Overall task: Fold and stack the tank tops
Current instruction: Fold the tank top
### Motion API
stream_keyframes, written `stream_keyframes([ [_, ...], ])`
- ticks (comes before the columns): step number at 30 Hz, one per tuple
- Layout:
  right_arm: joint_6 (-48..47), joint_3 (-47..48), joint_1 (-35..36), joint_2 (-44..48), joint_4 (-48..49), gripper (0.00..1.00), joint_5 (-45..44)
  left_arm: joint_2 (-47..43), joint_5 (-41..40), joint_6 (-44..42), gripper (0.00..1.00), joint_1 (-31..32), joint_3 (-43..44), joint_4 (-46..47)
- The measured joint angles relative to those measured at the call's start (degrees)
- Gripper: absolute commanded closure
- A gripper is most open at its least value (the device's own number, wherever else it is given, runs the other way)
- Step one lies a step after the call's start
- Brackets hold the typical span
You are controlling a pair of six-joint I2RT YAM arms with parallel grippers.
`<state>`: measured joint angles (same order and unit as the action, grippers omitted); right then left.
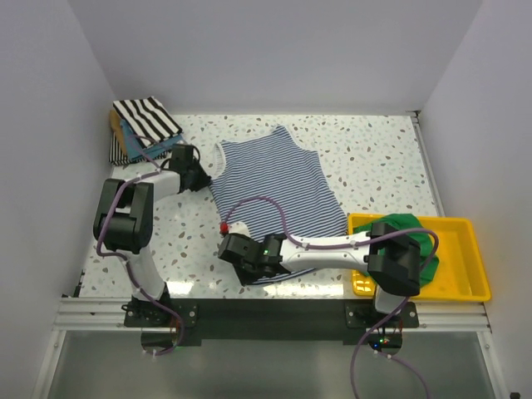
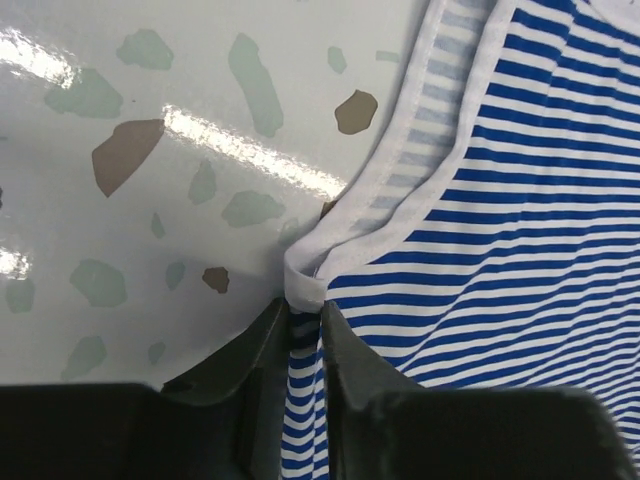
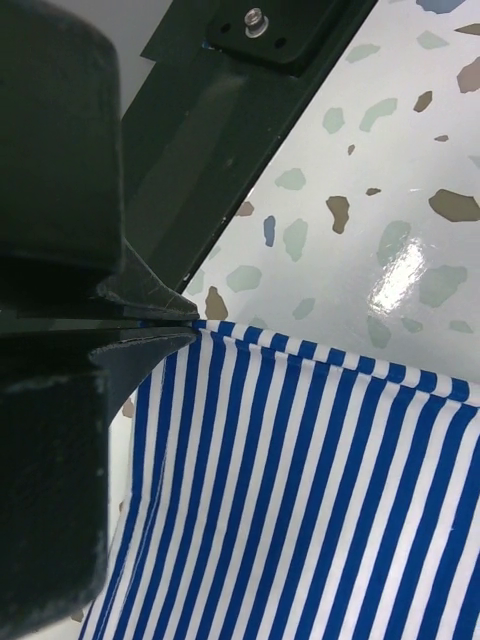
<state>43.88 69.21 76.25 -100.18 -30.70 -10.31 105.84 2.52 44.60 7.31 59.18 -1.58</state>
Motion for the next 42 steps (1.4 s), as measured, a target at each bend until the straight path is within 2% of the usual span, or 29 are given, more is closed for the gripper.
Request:
stream_keyframes([
  [2,0.0,1.01,0.04,-1.18,-0.13,1.0,0.09,0.46,-0.76,-0.15,0.94,0.02,0.48,-0.63],
  [5,0.0,2.64,0.2,-3.15,-0.42,1.0,0.96,0.57,-3.02,-0.66,1.0,0.11,1.07,-1.95],
  [9,-0.09,7.45,0.81,-7.08,-1.4,1.0,2.67,0.57,-8.07,-0.72,1.0,0.07,3.1,-5.57],
  [15,-0.55,19.54,2.14,-15.85,-0.52,1.0,6.16,0.09,-13.57,-0.72,1.0,-1.64,7.1,-10.58],
  [22,-1.73,23.71,2.16,-17.44,0.13,1.0,7.45,-0.85,-17.55,-1.81,1.0,-3.93,12.33,-17.42],
  [29,-1.86,19.58,0.63,-11.37,1.49,1.0,7.1,-2.34,-17.25,-2.54,1.0,-3.41,16.0,-19.63],
  [42,2.75,0.09,-5.07,2.01,8.74,1.0,8.61,2.05,-16.61,-2.8,1.0,4.44,23.06,-20.35],
])
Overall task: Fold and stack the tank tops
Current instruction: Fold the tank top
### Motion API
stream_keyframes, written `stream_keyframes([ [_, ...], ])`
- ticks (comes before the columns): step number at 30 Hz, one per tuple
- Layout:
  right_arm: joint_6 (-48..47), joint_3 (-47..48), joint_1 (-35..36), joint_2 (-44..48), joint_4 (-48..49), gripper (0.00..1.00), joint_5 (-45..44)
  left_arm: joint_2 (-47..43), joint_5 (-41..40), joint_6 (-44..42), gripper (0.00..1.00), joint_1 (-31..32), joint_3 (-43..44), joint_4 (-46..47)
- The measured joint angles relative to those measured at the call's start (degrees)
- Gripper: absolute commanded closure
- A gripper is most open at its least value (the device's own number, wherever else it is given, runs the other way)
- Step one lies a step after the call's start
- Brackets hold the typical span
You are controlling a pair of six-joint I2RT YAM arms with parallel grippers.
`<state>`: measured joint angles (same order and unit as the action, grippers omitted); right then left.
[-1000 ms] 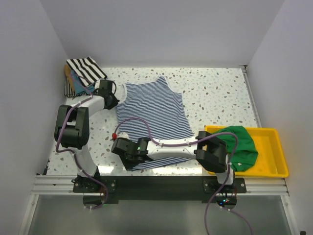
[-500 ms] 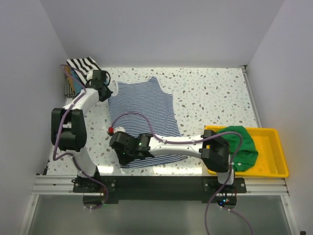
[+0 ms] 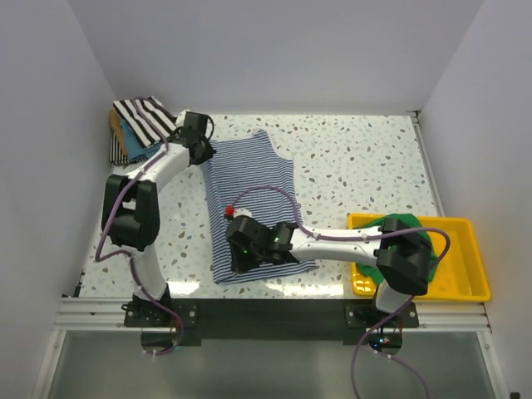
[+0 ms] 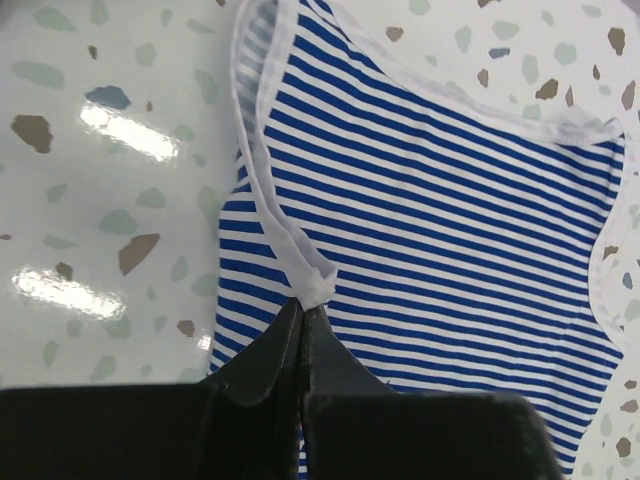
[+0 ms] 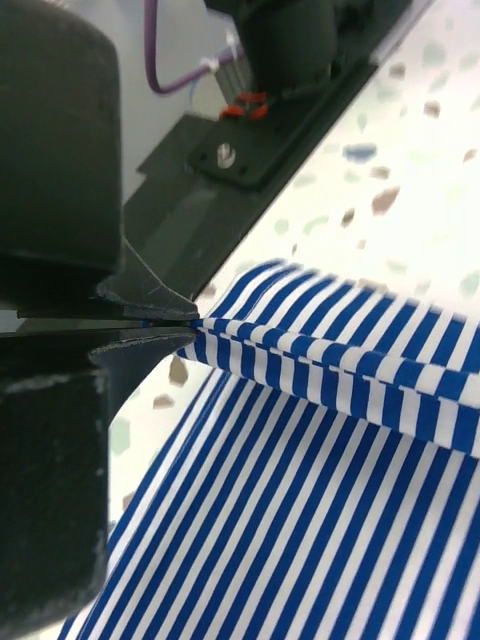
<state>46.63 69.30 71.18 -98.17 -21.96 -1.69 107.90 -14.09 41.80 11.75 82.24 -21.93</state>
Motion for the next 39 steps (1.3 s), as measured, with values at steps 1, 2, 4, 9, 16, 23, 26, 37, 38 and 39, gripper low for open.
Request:
stream_keyframes([
  [1,0.48,-1.57,-0.28,0.39,0.59,1.0,-0.04,0.74,0.0,0.02,1.0,0.68,0.46,0.0],
  [2,0.94,-3.19,-0.5,0.76,1.2,1.0,-0.09,1.4,0.04,0.04,1.0,1.44,0.83,0.0],
  [4,1.7,-6.03,-0.81,1.31,2.29,1.0,-0.11,2.56,0.22,0.13,1.0,2.69,1.33,0.0],
  [9,3.87,-11.39,-1.07,1.97,4.68,1.0,-0.31,5.57,0.39,0.17,1.0,5.51,2.29,0.02],
  [16,5.68,-14.38,-1.05,2.99,6.16,1.0,-1.33,8.57,0.87,0.15,1.0,6.64,2.29,1.31],
  [23,6.82,-16.22,-1.07,2.99,7.48,0.83,-2.43,9.97,1.97,0.07,0.92,6.78,2.25,2.71],
  [26,7.41,-16.79,-1.03,3.28,6.91,0.7,-3.52,10.08,2.86,-0.61,0.75,6.93,1.81,4.68],
  [37,6.36,-15.23,-2.12,15.56,-6.14,0.53,-14.4,10.05,7.72,-1.09,0.49,7.08,1.05,12.0],
  [38,6.01,-14.8,-3.34,16.26,-7.06,0.53,-15.08,10.05,8.26,-1.09,0.49,7.15,1.05,12.48],
  [39,5.29,-14.47,-5.88,17.05,-7.91,0.53,-15.69,10.03,8.9,-1.07,0.48,7.23,1.07,12.9],
])
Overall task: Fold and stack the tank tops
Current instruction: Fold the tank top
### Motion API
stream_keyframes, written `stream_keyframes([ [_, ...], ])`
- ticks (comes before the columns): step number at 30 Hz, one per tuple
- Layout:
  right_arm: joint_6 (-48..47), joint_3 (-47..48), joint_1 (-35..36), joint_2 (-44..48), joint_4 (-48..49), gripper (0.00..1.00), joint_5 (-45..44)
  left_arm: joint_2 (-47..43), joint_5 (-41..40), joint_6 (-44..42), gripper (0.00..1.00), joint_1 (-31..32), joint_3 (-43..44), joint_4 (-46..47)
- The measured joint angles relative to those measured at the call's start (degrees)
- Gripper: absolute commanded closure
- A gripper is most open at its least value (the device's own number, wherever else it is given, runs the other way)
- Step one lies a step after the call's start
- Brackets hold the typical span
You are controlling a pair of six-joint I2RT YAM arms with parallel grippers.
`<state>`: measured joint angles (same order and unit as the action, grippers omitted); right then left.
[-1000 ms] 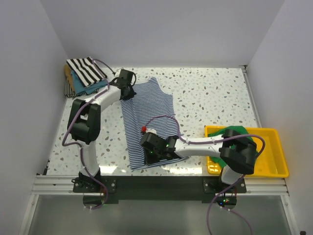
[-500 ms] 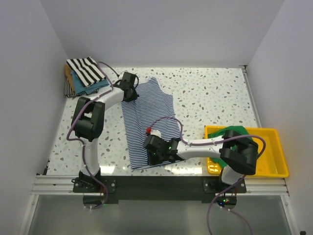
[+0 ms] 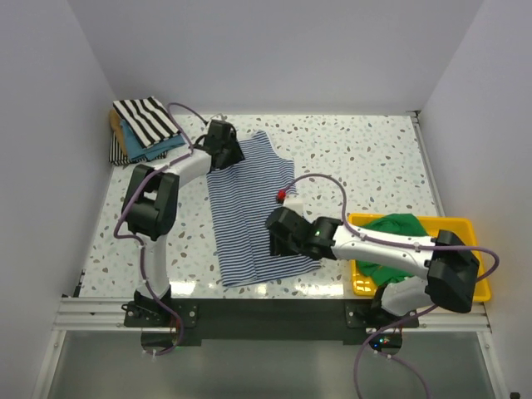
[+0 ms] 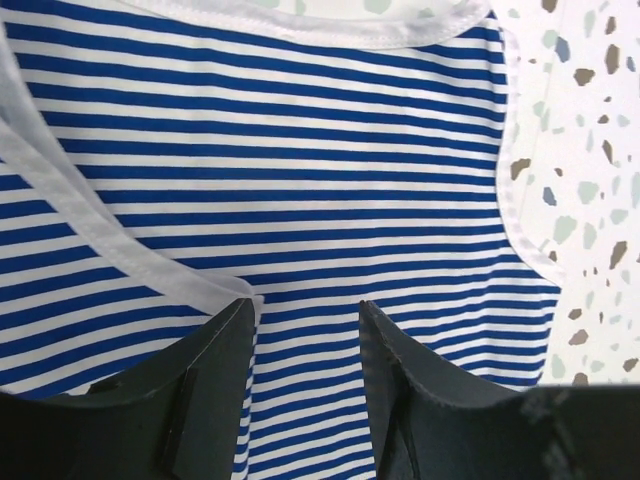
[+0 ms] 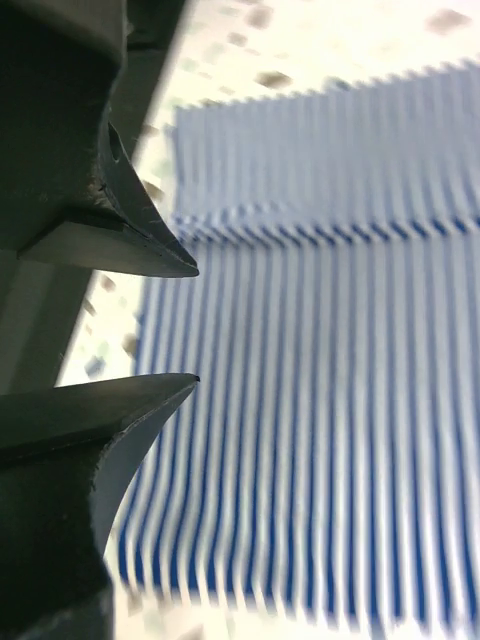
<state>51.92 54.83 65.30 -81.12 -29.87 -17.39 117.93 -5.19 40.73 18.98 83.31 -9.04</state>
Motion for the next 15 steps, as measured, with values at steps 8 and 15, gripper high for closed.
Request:
stream_keyframes([
  [8,-5.16,-0.96,-19.67,2.82,-3.56,0.55,-3.76,1.49,3.34,0.0,0.5,4.76,8.09,0.35],
  [15,-11.52,3.52,-34.99,-3.93,0.17,0.6,3.43,-0.07,3.37,0.83,0.57,12.0,2.93,2.19],
])
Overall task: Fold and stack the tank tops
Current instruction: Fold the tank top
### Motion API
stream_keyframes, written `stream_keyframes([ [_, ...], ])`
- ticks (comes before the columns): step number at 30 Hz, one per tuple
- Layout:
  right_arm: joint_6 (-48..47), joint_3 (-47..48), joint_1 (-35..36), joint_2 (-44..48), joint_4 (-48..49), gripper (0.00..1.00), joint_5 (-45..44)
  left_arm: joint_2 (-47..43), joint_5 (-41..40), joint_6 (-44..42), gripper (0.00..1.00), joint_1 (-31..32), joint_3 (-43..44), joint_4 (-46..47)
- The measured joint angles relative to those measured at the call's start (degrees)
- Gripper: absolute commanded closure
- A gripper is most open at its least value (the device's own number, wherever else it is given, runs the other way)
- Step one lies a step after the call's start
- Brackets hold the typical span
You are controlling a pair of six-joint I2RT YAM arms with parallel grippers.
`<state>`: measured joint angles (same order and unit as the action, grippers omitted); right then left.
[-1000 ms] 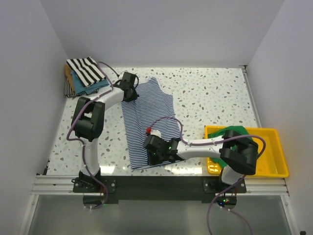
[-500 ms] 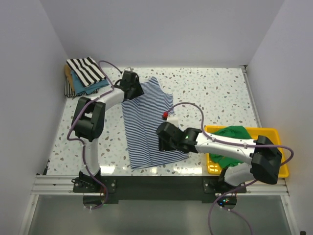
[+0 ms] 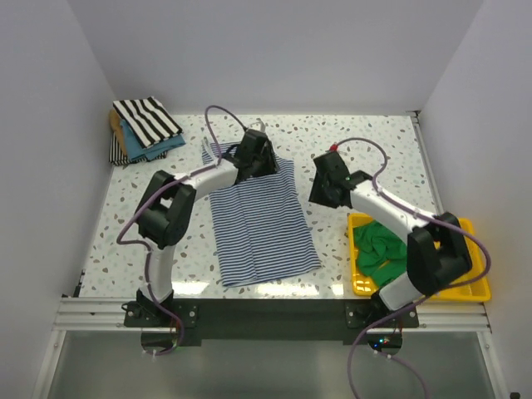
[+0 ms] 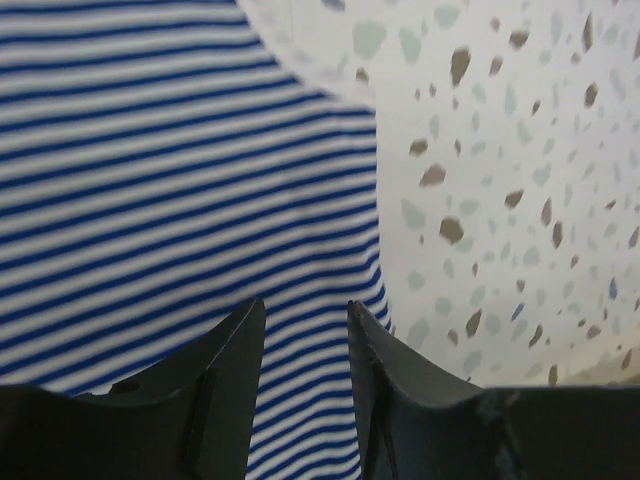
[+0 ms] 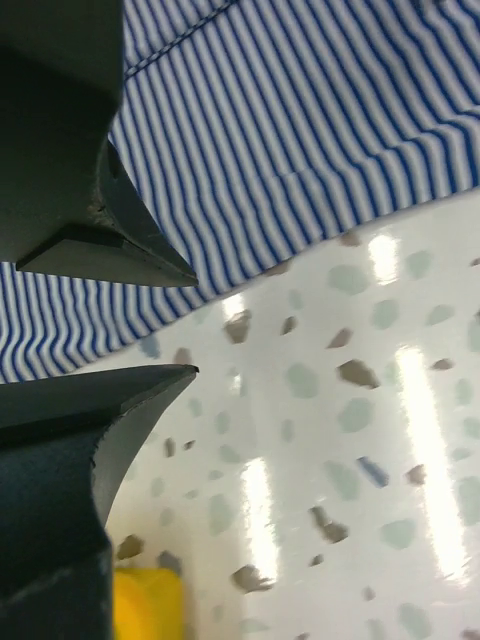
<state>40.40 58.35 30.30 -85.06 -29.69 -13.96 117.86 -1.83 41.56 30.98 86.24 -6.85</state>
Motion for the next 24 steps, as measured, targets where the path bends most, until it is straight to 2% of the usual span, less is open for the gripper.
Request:
stream_keyframes([
  [3,-2.14,7.91,-4.04,-9.29,2.25,0.62,3.78,-3.17,-0.92,0.87,0.59,3.56,-7.58,0.11],
  [9,-4.48,24.48,-6.51,-25.99,4.55,0.63,9.46,-14.29,-3.32,1.42,0.62,11.02,-21.92,-0.33],
  [14,-5.35,35.19,-7.61,-36.24,4.42,0.63,10.71,-23.47,-5.68,1.42,0.63,16.9,-28.46,-0.52],
  [18,-5.81,39.98,-7.89,-41.35,4.28,0.66,10.62,-26.67,-7.13,1.9,0.64,20.06,-31.98,-1.75],
  [24,-6.23,43.23,-7.93,-44.85,4.7,0.87,10.38,-27.47,-9.03,2.89,0.64,20.55,-37.16,-5.73],
])
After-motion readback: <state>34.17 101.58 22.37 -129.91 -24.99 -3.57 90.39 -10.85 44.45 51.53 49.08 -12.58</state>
